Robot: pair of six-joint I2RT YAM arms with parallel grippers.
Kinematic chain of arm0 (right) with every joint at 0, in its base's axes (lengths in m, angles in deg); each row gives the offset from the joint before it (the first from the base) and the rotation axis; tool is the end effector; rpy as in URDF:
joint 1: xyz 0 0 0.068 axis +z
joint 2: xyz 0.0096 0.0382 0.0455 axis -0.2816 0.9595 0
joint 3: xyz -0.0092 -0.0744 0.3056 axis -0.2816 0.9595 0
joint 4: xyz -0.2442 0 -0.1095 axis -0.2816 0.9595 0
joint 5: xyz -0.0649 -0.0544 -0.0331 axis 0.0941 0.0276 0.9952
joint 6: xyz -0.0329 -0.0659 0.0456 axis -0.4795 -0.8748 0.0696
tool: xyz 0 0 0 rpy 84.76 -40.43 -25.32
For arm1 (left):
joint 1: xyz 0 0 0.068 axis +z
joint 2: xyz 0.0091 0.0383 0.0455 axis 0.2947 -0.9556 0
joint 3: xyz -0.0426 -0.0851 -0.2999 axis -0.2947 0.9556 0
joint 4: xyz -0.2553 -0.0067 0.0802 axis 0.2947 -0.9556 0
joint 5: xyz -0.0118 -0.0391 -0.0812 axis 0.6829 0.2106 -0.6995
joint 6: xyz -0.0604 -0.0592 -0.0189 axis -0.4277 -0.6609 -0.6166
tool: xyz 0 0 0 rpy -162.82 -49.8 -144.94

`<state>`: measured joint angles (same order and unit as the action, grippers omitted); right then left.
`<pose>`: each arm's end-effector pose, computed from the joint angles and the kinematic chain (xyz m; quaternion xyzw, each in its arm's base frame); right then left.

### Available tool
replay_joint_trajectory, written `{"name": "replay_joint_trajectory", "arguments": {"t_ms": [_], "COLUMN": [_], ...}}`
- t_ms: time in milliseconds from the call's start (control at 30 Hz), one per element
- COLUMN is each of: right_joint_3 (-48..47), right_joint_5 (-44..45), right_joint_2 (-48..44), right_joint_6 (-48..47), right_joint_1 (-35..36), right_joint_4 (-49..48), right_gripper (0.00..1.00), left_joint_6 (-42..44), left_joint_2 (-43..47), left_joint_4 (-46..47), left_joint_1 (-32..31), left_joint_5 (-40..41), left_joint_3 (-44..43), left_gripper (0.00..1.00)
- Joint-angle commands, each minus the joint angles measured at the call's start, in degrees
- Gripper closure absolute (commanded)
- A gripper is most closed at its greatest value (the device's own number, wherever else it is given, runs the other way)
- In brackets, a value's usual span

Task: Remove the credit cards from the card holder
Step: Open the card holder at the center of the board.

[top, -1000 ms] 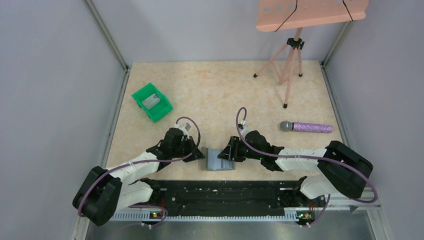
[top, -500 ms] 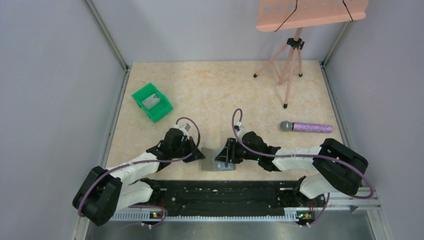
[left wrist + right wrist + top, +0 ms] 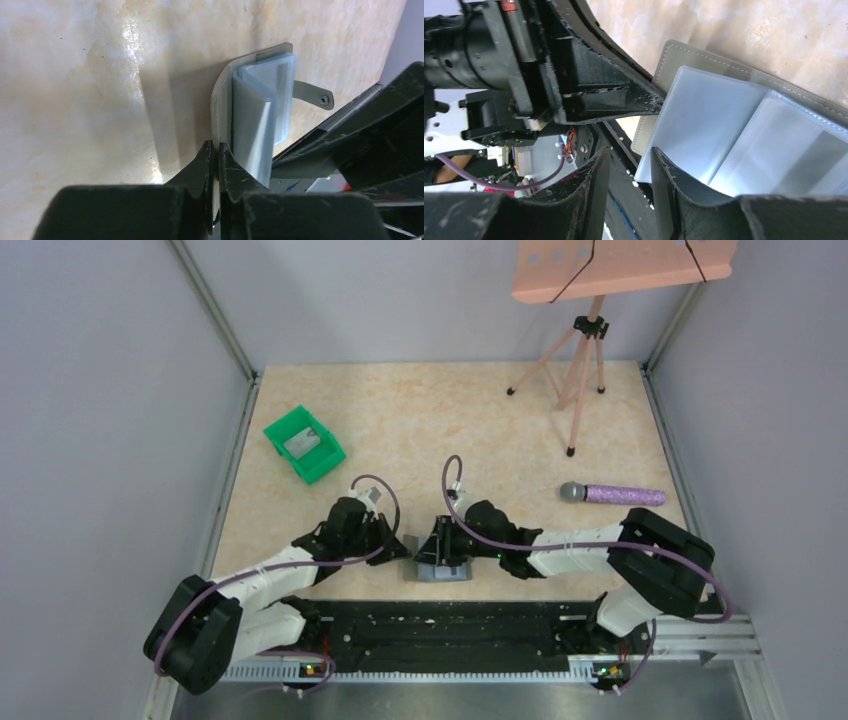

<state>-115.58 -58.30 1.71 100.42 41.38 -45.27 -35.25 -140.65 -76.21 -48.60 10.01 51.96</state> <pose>0.1595 0.2862 0.1838 -0.0825 0.8426 0.4904 0.2064 0.1648 -0.1320 0.1554 -0.0649 0.9037 -0.3755 0.1952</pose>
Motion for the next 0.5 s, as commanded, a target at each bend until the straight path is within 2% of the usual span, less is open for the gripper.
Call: {"name": "replay_joint_trajectory", "arguments": {"t_ms": [0, 167, 467], "right_joint_3": [-1.59, -1.53, -1.67], "right_joint_5": [-0.19, 2.44, 5.38], "right_joint_2": [2.9, 2.98, 4.94], "right_joint_6": [-1.37, -2.95, -4.76], "right_joint_1": [0.93, 0.95, 0.97], "right_joint_4": [-2.08, 0.78, 3.13], "right_gripper": [0.65, 0.67, 0.81], "left_joint_6": [-0.79, -1.24, -1.96], "left_joint_2": [1.99, 2.91, 3.43], "left_joint_4": [1.16, -0.22, -0.34], "left_joint_1": [-0.25, -0.23, -0.23], "left_joint_5": [0.28, 1.2, 1.64], "left_joint_3": [0.36, -0.15, -0.57], "left_gripper": [0.93, 0.85, 0.66]}}
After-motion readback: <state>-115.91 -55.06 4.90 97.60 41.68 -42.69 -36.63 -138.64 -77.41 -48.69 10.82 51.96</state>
